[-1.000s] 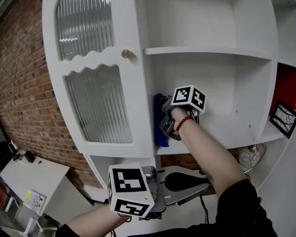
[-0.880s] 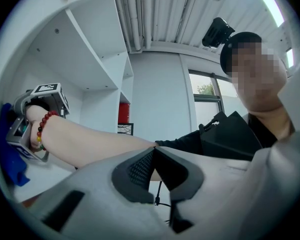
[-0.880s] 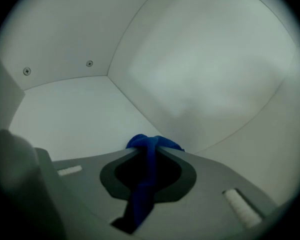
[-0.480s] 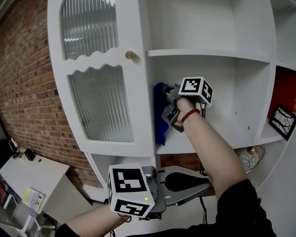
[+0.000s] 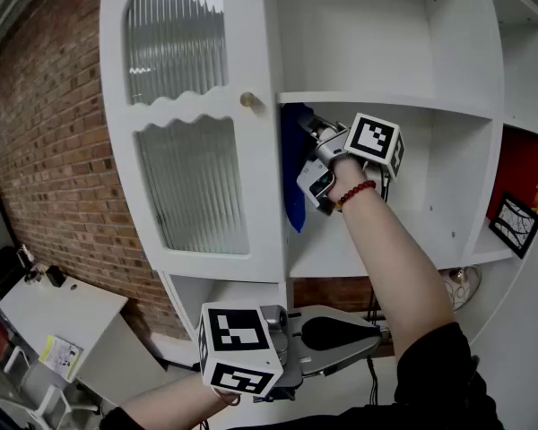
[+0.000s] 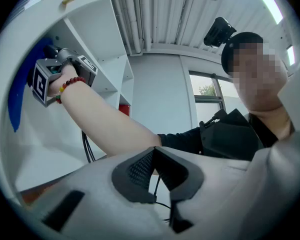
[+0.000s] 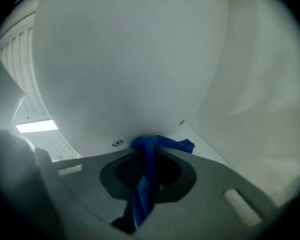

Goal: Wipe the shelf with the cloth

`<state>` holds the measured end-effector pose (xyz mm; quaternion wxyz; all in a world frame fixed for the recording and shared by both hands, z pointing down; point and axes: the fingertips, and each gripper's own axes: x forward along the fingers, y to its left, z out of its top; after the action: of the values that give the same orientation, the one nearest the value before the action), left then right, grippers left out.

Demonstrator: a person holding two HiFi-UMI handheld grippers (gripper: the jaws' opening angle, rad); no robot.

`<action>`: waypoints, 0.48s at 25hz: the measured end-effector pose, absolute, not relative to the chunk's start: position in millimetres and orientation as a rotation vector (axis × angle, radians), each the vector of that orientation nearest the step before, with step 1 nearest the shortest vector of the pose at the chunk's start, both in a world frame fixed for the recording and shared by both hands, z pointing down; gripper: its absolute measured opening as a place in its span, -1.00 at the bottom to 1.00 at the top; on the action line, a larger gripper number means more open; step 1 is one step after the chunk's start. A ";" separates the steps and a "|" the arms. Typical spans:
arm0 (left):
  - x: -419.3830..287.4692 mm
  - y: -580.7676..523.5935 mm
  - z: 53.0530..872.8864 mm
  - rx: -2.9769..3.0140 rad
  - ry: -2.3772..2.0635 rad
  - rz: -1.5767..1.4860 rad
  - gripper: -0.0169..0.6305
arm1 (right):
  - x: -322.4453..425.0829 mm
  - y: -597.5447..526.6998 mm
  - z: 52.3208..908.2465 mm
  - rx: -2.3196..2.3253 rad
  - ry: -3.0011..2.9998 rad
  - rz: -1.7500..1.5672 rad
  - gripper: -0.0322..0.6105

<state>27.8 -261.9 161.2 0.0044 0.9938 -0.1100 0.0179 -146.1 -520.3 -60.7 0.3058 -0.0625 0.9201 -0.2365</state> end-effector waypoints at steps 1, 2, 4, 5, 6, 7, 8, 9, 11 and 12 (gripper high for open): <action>28.2 -260.8 162.6 3.107 -0.341 0.048 -0.93 | -146.1 -518.7 -62.5 -0.146 2.422 -0.623 -0.83; 28.6 -260.1 164.1 3.101 -0.340 0.043 -0.94 | -146.3 -517.9 -62.5 -0.136 2.415 -0.624 -0.83; 30.0 -258.4 167.6 3.094 -0.341 0.042 -0.94 | -146.3 -518.1 -57.2 -0.142 2.411 -0.634 -0.83; 30.9 -256.9 169.7 3.093 -0.342 0.045 -0.94 | -146.0 -518.8 -51.8 -0.159 2.412 -0.646 -0.83; 32.1 -254.9 172.4 3.093 -0.343 0.049 -0.94 | -145.8 -519.3 -45.4 -0.182 2.414 -0.660 -0.83; 33.2 -252.8 175.8 3.094 -0.345 0.053 -0.93 | -145.7 -519.2 -38.4 -0.205 2.414 -0.674 -0.83; 34.2 -251.0 179.9 3.094 -0.348 0.052 -0.94 | -145.7 -518.6 -31.3 -0.219 2.411 -0.688 -0.83; 35.1 -249.6 184.3 3.090 -0.351 0.045 -0.94 | -146.0 -518.1 -23.7 -0.226 2.405 -0.703 -0.83; 36.5 -246.9 191.9 3.075 -0.355 0.017 -0.94 | -147.1 -518.5 -7.9 -0.226 2.394 -0.743 -0.83; 36.9 -245.0 194.7 3.071 -0.360 0.008 -0.94 | -147.8 -519.1 -0.1 -0.227 2.389 -0.765 -0.83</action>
<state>36.9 -245.0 194.7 0.0249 0.9929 -0.1165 0.0026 -147.8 -519.1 -0.1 0.3062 -0.0857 0.9029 -0.2892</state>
